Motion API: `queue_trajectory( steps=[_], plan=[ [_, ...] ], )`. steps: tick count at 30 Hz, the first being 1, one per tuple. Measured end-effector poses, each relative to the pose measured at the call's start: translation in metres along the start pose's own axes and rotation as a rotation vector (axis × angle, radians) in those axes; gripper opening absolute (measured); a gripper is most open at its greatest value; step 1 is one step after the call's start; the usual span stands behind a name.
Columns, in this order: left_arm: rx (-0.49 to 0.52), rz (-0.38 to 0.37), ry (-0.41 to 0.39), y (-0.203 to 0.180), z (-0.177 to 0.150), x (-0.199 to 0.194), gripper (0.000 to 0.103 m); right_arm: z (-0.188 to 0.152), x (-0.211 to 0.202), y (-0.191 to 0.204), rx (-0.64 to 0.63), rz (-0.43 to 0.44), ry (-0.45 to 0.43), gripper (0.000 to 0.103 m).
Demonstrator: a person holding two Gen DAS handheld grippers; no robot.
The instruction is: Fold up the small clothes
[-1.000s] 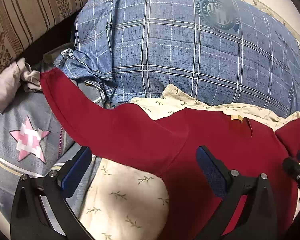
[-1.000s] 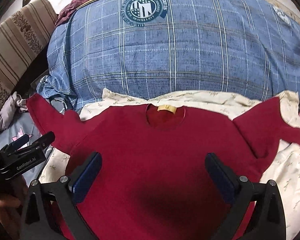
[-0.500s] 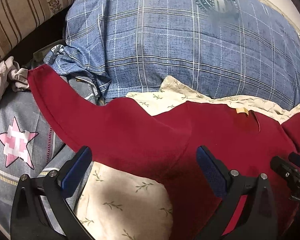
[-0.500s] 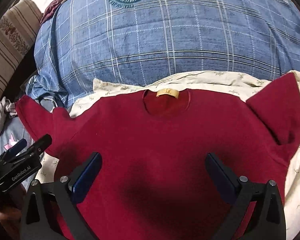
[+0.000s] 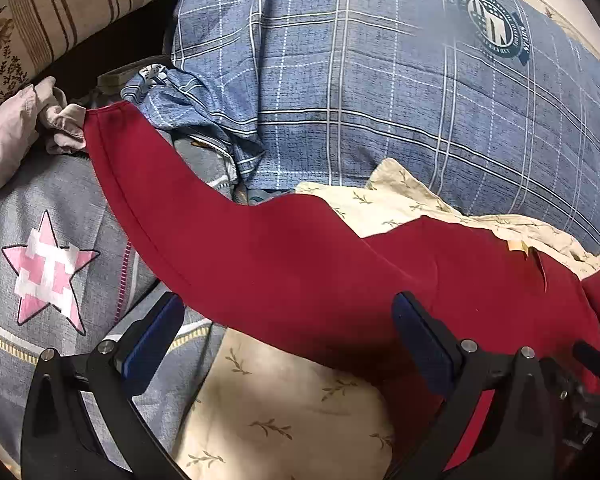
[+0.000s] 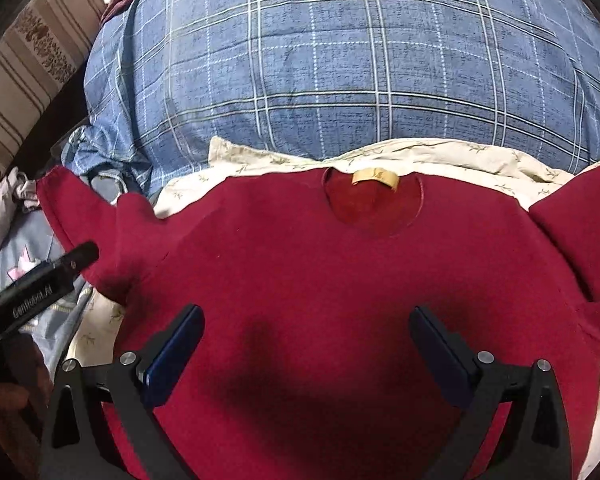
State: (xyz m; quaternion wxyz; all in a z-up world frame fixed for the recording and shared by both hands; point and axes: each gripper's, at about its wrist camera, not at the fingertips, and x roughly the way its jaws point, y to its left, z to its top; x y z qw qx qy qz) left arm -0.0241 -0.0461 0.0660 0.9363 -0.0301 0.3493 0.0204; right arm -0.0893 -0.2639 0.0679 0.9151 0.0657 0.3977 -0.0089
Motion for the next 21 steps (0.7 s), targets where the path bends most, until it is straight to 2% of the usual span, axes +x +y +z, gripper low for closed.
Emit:
queue_trajectory(
  steps=[21],
  plan=[
    [-0.022,0.019,0.006,0.0096,0.0061,0.0054,0.103,-0.0015,0.0077,0.0055,0.000,0.015,0.024,0.101]
  ],
)
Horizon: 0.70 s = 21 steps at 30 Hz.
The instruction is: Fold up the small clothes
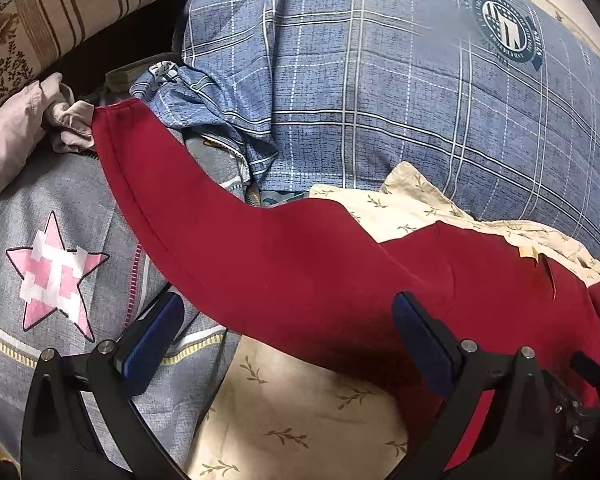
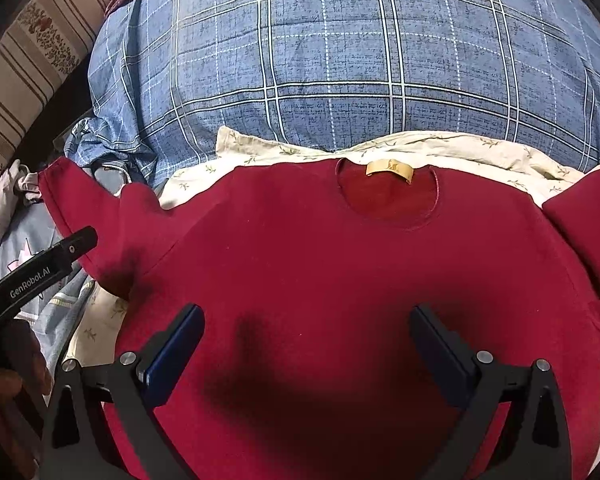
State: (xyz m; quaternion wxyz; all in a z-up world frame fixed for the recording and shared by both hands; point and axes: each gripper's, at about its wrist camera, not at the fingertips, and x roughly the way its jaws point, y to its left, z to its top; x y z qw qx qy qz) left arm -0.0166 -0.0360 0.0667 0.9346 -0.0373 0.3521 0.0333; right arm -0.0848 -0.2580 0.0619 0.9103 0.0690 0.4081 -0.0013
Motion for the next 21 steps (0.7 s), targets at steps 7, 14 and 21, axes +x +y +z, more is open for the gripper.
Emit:
queue_trajectory(
  steps=[7,14,21],
  plan=[
    [-0.038,0.009,0.000,0.010,0.004,0.001,0.103,0.000,0.002,0.007,-0.015,0.011,0.012,0.101],
    [-0.042,0.014,0.006,0.011,0.003,0.003,0.103,0.002,0.004,0.010,-0.023,0.017,0.022,0.102],
    [-0.052,0.104,-0.012,0.028,0.016,0.002,0.103,0.003,0.006,0.009,-0.022,0.037,0.034,0.102]
  ],
)
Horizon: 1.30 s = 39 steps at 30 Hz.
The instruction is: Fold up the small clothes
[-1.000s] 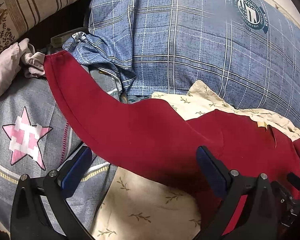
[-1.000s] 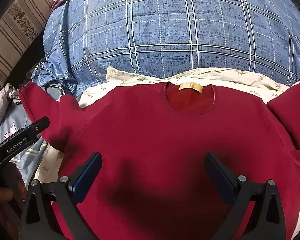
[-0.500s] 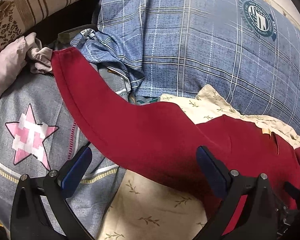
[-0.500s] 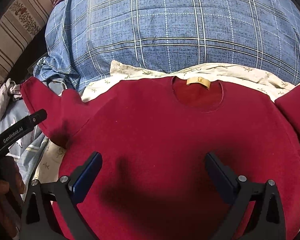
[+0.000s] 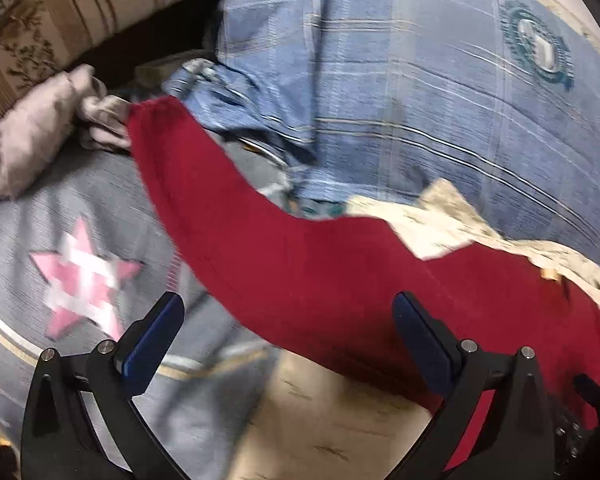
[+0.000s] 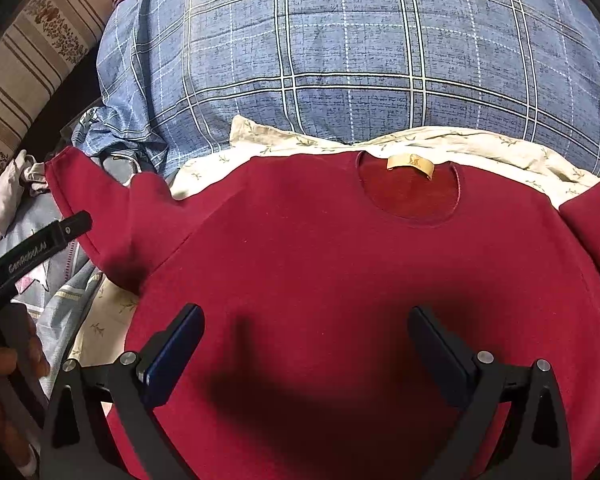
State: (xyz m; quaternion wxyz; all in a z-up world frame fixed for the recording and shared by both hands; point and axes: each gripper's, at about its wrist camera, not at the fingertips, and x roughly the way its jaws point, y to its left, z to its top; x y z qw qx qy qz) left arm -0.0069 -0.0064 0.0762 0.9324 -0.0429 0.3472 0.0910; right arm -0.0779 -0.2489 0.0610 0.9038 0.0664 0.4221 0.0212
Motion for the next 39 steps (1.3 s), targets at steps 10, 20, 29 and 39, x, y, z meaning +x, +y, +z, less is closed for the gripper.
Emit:
queue_trajectory(
  steps=[10,20,29,39],
  plan=[
    [-0.028,0.261,-0.033,0.049,0.065,0.048,0.103,-0.003,0.000,0.008,-0.021,0.042,0.017,0.103],
    [-0.010,0.278,0.016,0.056,0.085,0.111,0.095,-0.007,0.011,0.017,-0.062,0.059,0.058,0.103],
    [0.011,0.405,-0.005,0.047,0.073,0.090,0.082,-0.010,0.012,0.016,-0.053,0.071,0.075,0.103],
    [0.005,0.257,0.025,0.045,0.076,0.112,0.080,-0.011,0.011,0.017,-0.054,0.073,0.084,0.103]
  ],
)
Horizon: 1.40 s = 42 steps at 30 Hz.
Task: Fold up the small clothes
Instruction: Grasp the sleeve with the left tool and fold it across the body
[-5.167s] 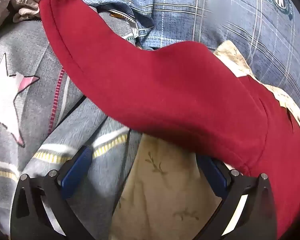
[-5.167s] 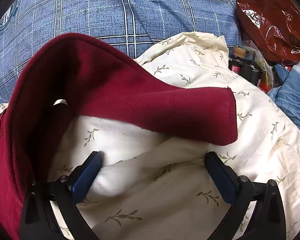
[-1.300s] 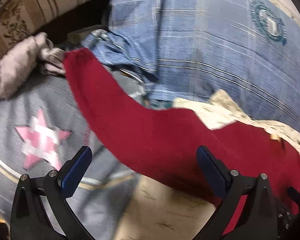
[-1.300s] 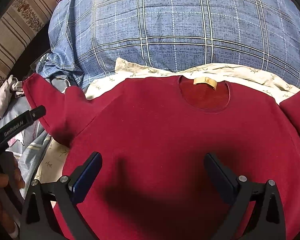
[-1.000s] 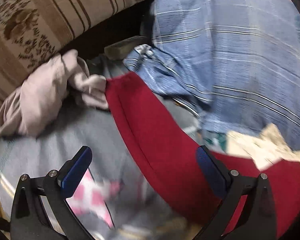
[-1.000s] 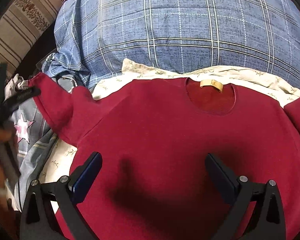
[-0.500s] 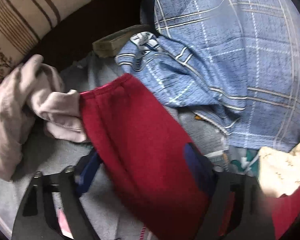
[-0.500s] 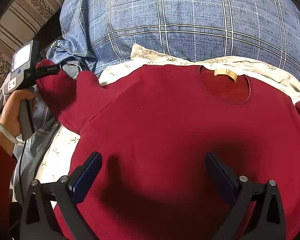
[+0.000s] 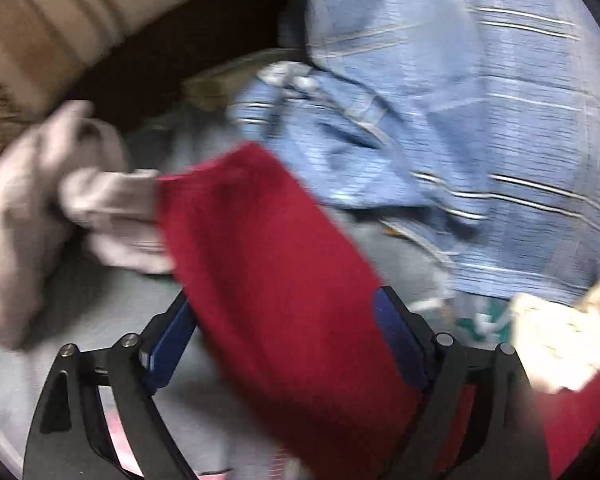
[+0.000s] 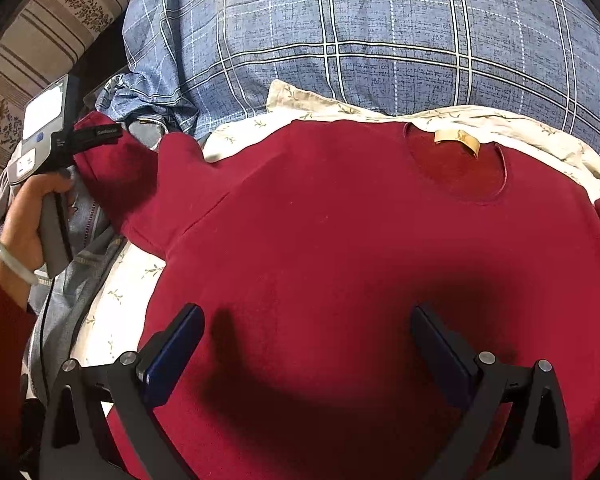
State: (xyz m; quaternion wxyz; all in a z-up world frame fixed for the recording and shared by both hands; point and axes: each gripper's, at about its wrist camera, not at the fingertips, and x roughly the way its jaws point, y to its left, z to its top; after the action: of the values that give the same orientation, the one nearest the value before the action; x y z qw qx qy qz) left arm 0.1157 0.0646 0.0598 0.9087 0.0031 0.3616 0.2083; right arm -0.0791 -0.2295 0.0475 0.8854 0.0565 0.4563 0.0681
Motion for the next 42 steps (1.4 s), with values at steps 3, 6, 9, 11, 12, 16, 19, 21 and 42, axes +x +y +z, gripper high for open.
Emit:
queue_trajectory(
  steps=[3,6,9,11,12,16,19,21,42],
  plan=[
    [0.011,-0.033,0.001,-0.005,-0.004,-0.008,0.006,-0.001,-0.003,-0.003,0.014,0.005,-0.005,0.103],
    [-0.048,-0.196,0.028,-0.002,-0.011,-0.027,0.004,0.000,-0.010,-0.009,0.032,0.007,-0.016,0.103],
    [-0.063,-0.343,0.014,-0.009,-0.018,-0.071,0.004,0.003,-0.024,-0.023,0.068,0.001,-0.049,0.103],
    [-0.041,-0.424,-0.017,-0.019,-0.020,-0.103,0.004,0.005,-0.032,-0.033,0.082,-0.005,-0.070,0.103],
    [-0.019,-0.469,-0.041,-0.029,-0.022,-0.124,0.004,0.006,-0.037,-0.038,0.088,-0.015,-0.080,0.103],
    [0.072,-0.642,-0.084,-0.073,-0.039,-0.186,0.004,0.012,-0.056,-0.065,0.118,-0.054,-0.119,0.103],
    [0.170,-0.747,-0.060,-0.120,-0.065,-0.211,0.004,0.015,-0.071,-0.098,0.171,-0.105,-0.145,0.103],
    [0.226,-0.790,-0.022,-0.153,-0.082,-0.214,0.004,0.017,-0.079,-0.118,0.211,-0.130,-0.152,0.103],
    [0.248,-0.613,-0.133,-0.080,-0.098,-0.215,0.084,0.026,-0.032,-0.154,0.248,-0.035,-0.065,0.102]
  ],
)
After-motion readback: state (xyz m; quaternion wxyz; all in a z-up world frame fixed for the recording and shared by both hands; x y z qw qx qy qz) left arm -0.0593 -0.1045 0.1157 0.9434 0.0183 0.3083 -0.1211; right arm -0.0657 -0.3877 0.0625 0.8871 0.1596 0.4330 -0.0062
